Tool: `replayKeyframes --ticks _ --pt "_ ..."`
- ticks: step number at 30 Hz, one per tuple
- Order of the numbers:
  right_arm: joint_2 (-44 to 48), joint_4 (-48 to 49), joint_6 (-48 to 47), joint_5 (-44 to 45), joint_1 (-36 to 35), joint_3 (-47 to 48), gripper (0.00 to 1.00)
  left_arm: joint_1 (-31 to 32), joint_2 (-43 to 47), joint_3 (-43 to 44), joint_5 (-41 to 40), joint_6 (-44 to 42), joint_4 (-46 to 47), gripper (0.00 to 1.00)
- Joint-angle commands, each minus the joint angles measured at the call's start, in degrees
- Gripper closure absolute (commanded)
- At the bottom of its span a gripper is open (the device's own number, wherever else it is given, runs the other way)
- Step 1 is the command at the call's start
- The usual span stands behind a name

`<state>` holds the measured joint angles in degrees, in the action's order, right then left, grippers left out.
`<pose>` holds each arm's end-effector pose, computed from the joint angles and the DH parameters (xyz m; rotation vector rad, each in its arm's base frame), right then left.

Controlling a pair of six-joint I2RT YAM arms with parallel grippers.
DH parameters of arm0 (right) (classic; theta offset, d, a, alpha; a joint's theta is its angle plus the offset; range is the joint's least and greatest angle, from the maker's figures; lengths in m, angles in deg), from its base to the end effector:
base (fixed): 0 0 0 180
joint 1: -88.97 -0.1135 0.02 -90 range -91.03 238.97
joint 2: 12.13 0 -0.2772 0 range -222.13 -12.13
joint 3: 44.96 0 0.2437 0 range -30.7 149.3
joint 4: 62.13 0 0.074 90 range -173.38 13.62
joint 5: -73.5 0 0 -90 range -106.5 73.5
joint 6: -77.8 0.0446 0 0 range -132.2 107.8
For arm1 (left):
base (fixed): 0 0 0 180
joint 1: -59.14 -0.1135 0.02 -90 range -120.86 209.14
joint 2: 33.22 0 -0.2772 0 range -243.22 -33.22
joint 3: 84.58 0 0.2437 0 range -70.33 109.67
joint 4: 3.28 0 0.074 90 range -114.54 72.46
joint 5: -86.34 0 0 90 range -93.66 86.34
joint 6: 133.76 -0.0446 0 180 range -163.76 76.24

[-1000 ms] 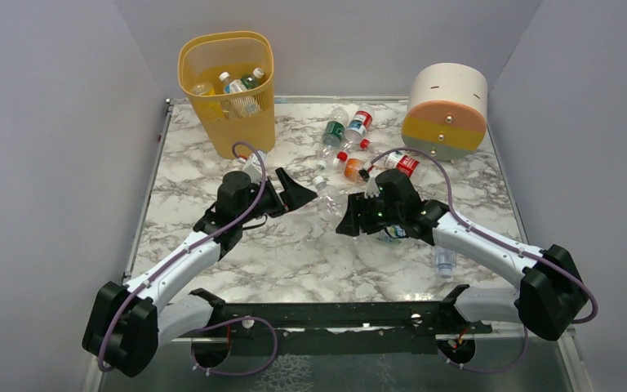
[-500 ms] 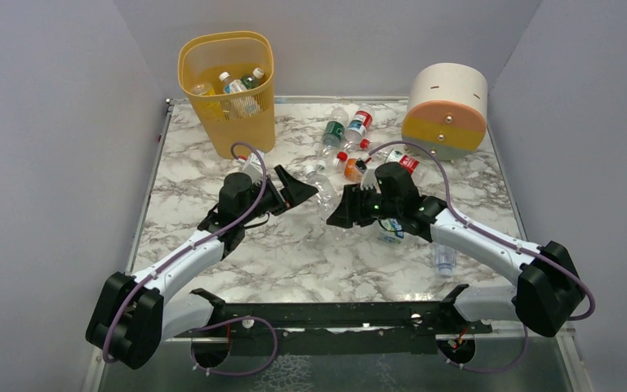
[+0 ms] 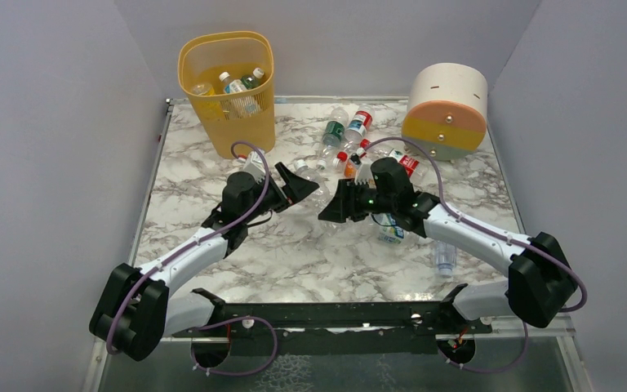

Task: Put the plastic bottles in the bin
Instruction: Pick up the plastic bottle at the center of the board.

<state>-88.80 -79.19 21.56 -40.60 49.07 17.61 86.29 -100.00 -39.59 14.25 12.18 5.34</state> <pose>0.2113 0.2004 0.2645 -0.3978 2.2712 1.1650 0.2165 -0.1265 0.2513 -0.2523 1.9772 -1.2735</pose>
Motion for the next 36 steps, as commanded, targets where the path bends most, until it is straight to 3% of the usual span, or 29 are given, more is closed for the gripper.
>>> replayKeyframes --ticks 1,6,17,24,33,36 --pt "-1.12 4.04 1.25 -2.16 -0.44 2.31 0.43 0.53 -0.19 1.53 -1.89 0.86 3.57 0.02" --pt "-2.01 5.18 1.78 -2.78 -0.53 2.64 0.44 0.75 -0.27 1.67 -1.84 0.82 3.93 0.08" --pt "-3.83 5.62 1.66 -2.79 -0.77 4.34 0.44 0.8 -0.69 1.8 -1.11 0.07 4.21 0.34" --pt "-4.83 5.72 1.57 -3.49 -0.96 5.46 0.44 0.84 -1.5 2.03 -1.21 -0.35 4.2 0.4" --pt "-4.24 3.03 0.82 -2.61 -0.97 5.52 0.17 0.72 -1.39 2.12 -1.48 -1.14 4.2 0.42" --pt "-3.19 1.61 0.48 -1.76 -0.97 5.1 0.13 0.71 -1.59 2.38 -1.41 -1.51 4.2 0.42"
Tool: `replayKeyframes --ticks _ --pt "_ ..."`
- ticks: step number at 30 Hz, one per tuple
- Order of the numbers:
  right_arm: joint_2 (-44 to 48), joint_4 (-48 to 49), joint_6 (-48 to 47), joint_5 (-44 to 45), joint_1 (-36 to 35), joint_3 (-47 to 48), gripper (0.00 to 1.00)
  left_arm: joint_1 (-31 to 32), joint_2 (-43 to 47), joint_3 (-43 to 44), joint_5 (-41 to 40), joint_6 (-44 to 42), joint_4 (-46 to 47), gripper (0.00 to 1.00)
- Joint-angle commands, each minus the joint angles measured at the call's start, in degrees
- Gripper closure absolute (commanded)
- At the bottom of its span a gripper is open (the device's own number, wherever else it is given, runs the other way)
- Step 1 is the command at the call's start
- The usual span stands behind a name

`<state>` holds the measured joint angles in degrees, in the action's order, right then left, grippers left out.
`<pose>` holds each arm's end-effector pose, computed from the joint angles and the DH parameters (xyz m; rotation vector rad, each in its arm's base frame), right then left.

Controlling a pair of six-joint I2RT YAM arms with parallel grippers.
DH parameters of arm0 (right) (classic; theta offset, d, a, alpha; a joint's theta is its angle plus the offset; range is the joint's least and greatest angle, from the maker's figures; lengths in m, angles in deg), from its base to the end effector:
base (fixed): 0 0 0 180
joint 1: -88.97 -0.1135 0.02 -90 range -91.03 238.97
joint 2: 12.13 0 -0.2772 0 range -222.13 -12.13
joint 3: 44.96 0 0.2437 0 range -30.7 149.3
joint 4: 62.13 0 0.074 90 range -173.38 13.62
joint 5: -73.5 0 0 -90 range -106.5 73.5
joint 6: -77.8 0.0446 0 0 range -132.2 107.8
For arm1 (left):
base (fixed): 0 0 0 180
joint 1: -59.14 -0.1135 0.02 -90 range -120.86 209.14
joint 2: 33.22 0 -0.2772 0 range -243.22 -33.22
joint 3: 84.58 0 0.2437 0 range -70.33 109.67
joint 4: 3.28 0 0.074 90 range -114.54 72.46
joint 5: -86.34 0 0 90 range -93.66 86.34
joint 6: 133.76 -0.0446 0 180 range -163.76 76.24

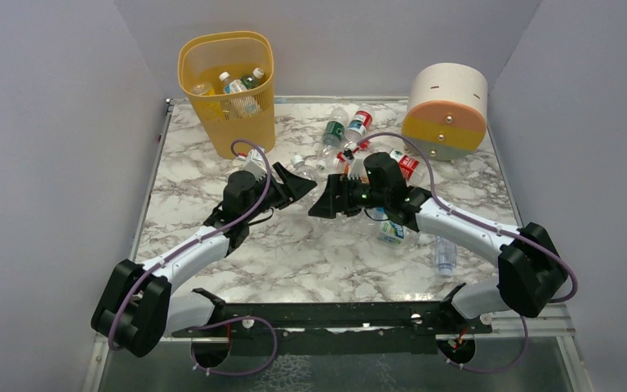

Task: Put the plastic bottles in the bin
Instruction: Pick up the plastic bottle at the center of the board.

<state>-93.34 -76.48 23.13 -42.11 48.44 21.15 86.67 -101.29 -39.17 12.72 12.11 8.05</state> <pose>0.2249 0.2177 0.2678 -0.4037 2.2534 1.2212 0.2211 -0.1294 0.2538 -0.2532 1.9381 -1.2668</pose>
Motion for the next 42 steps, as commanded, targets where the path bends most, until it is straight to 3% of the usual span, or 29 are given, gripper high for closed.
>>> replayKeyframes --ticks 1,12,21,27,31,42 --pt "1.93 -1.58 -1.26 0.24 -0.34 1.25 0.12 0.34 -0.39 2.02 0.14 -1.54 1.49 0.42" --pt "11.69 -14.57 -2.85 13.67 -0.34 3.07 0.01 0.28 -1.02 4.53 0.89 -3.62 -0.53 0.43" --pt "18.58 -22.07 -3.73 20.28 -0.33 4.38 0.01 0.07 -0.42 8.4 -0.36 -6.81 -4.51 0.43" --pt "20.08 -22.46 -3.03 20.82 -0.34 2.7 0.0 -2.62 -3.52 23.42 0.72 -13.32 -12.72 0.43" --pt "21.32 -21.9 -2.68 20.78 -0.32 2.0 0.0 -7.74 -8.52 33.36 5.72 -14.15 -14.32 0.42" --pt "23.72 -21.41 -1.87 20.07 -0.34 -0.9 0.01 -20.83 -23.73 61.84 10.13 -16.42 -17.98 0.41"
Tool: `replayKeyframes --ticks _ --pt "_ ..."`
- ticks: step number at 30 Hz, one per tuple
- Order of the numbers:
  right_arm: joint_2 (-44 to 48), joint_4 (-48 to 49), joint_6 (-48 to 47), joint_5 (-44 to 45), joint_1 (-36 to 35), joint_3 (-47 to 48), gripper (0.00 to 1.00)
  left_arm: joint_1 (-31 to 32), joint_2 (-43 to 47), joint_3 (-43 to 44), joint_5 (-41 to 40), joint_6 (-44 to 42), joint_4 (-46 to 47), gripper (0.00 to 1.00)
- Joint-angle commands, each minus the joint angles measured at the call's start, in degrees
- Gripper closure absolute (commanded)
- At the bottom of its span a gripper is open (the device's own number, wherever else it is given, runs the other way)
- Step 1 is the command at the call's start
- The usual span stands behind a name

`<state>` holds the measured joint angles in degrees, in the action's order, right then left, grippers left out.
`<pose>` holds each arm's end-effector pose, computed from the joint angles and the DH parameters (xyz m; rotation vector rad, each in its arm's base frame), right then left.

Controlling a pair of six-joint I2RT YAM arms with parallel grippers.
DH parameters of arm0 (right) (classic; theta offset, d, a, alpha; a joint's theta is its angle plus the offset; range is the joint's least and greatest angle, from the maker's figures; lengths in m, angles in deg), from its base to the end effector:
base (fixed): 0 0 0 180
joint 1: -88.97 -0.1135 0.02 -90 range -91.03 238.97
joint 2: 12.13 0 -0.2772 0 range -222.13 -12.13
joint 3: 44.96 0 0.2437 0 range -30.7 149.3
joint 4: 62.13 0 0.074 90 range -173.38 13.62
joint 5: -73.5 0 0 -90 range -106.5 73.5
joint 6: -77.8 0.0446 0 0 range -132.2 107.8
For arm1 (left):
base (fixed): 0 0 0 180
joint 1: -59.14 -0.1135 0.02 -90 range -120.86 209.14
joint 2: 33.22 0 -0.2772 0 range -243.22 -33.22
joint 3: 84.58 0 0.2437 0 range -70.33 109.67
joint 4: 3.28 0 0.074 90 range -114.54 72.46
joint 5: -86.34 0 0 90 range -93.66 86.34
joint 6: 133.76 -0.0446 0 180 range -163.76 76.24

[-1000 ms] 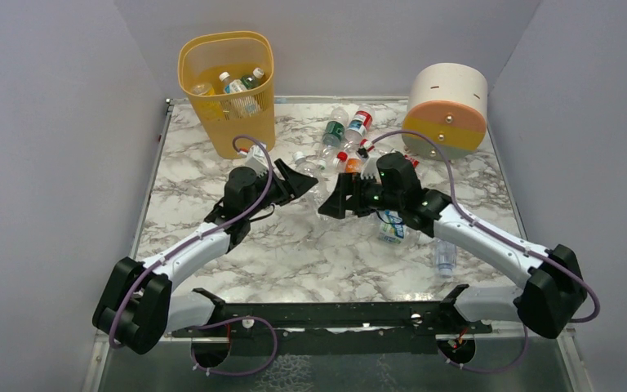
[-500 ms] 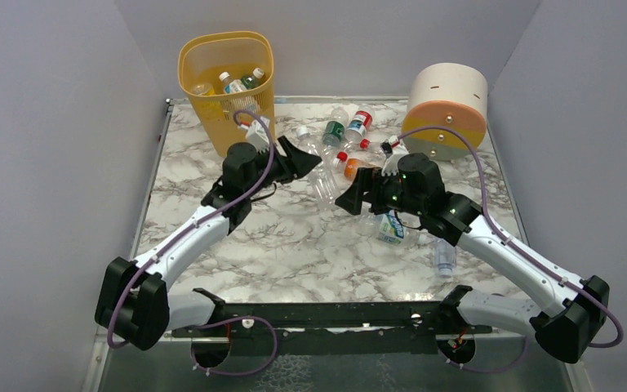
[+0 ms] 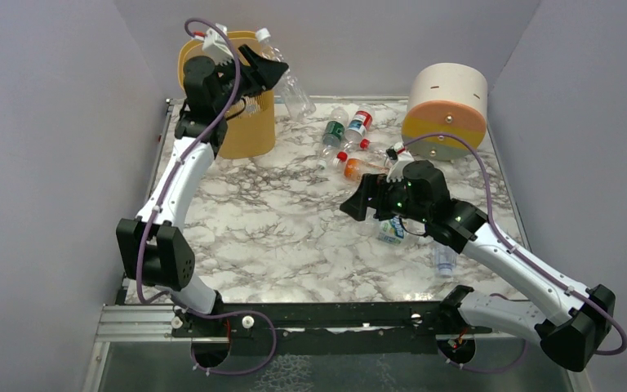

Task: Put the plastic bottles in the bin
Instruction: Pick up the plastic bottle at the center of the board, then place the plastic bottle in the trash bin.

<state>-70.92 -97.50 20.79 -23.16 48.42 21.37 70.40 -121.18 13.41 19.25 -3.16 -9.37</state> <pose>0.1658 0.1486 0.3273 -0.2200 2.1702 0.8883 0.3545 -0.0883 0.4409 -0.0675 1.5949 -1.0150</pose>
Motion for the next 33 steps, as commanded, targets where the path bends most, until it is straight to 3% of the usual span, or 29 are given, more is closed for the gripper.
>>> replayKeyframes --ticks 1,8,15,21,25,29,33 --pt "1.36 -0.35 0.49 1.03 -0.3 -1.24 0.0 -5.93 -5.25 11.73 4.34 -0.61 -0.34 0.41" --pt "1.22 0.7 0.71 0.1 -0.31 -2.12 0.0 -14.38 -14.65 26.04 6.81 3.33 2.45 0.41" --pt "0.21 1.96 0.8 -1.65 -0.31 -2.63 0.01 -19.51 -19.81 32.23 4.19 0.78 4.23 0.4" --pt "-0.09 2.16 0.66 -2.02 -0.31 -2.56 0.01 -20.09 -22.37 31.99 3.3 -4.07 4.27 0.38" --pt "-0.35 2.34 0.71 -2.45 -0.27 -2.5 0.01 -20.07 -22.16 25.51 1.51 -6.52 8.73 0.36" --pt "-0.03 2.27 1.06 -2.74 -0.31 -2.82 0.01 -20.04 -23.3 24.51 0.86 -9.87 9.17 0.34" --pt "-0.09 2.39 1.45 -3.1 -0.31 -3.18 0.01 -20.0 -25.12 26.47 1.18 -12.37 6.3 0.16"
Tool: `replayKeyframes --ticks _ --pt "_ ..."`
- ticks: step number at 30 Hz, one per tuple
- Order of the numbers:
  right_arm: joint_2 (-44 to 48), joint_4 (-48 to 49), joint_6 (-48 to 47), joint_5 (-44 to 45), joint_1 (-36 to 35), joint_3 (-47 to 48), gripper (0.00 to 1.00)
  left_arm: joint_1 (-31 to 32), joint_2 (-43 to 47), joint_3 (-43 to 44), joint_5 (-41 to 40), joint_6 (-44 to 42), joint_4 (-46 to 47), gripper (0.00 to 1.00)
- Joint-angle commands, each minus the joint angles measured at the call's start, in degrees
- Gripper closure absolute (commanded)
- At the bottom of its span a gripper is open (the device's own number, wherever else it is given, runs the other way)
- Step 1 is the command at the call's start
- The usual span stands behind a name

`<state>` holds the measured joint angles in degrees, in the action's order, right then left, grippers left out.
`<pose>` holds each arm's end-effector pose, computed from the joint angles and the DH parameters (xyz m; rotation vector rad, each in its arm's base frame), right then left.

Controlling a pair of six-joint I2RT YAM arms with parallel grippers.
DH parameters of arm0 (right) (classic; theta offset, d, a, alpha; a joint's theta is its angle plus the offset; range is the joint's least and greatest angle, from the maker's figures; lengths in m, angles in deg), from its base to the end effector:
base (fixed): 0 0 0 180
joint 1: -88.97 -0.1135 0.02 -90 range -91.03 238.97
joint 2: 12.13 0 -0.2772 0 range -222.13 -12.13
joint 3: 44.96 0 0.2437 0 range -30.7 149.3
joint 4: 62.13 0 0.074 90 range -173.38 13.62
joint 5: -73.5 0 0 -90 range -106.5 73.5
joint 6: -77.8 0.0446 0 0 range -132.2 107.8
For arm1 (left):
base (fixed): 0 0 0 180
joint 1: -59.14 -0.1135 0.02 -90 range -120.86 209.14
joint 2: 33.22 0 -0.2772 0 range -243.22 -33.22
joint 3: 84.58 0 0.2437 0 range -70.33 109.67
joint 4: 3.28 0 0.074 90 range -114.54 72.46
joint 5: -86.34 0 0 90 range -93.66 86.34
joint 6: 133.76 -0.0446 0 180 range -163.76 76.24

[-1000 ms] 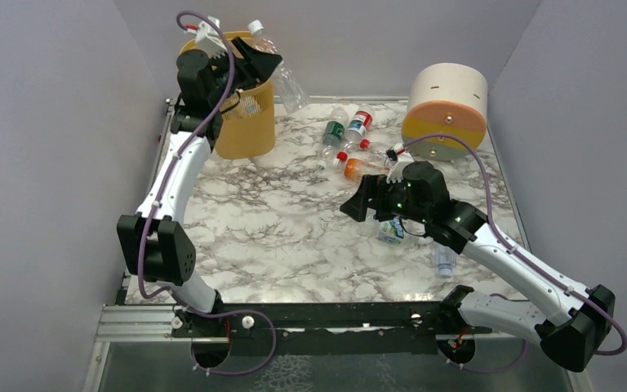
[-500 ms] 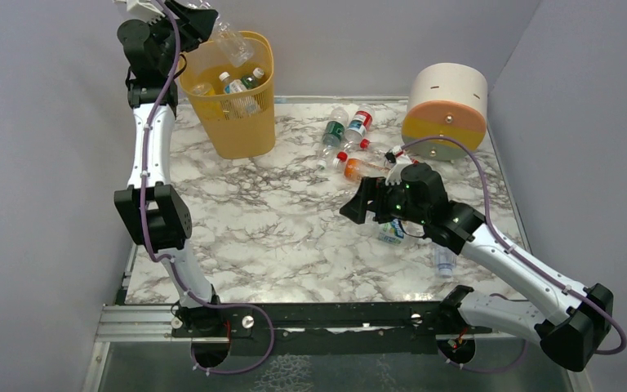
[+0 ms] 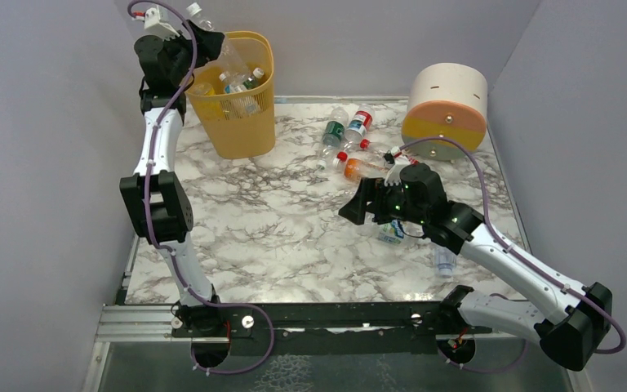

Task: Put the plastic bottles in the bin
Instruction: Place the plastic bottle in the trash bin.

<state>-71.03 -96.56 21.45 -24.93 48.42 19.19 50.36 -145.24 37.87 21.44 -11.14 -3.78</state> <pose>0.1649 0.1497 0.3156 -0.2287 2.2028 0.9134 0.4736 0.0540 0.4343 -0.1476 1.4380 -0.6479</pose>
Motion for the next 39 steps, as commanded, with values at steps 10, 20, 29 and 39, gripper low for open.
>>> replayKeyframes --ticks 10,20,29,39 --pt "-2.35 1.42 0.05 -0.81 -0.27 0.67 0.0 0.05 5.08 -2.85 5.33 -3.15 -4.08 0.01" --pt "-7.21 -1.59 -4.1 5.19 -0.24 4.86 0.01 0.61 23.27 -19.01 12.39 2.77 -8.84 0.01" --pt "-16.04 -6.49 -6.19 13.03 2.62 8.75 0.01 6.84 38.22 -37.67 12.97 1.57 -13.7 0.01" --pt "-18.1 -8.1 -6.57 17.29 7.74 3.65 0.01 16.67 44.57 -48.63 9.7 -2.17 -19.64 0.01"
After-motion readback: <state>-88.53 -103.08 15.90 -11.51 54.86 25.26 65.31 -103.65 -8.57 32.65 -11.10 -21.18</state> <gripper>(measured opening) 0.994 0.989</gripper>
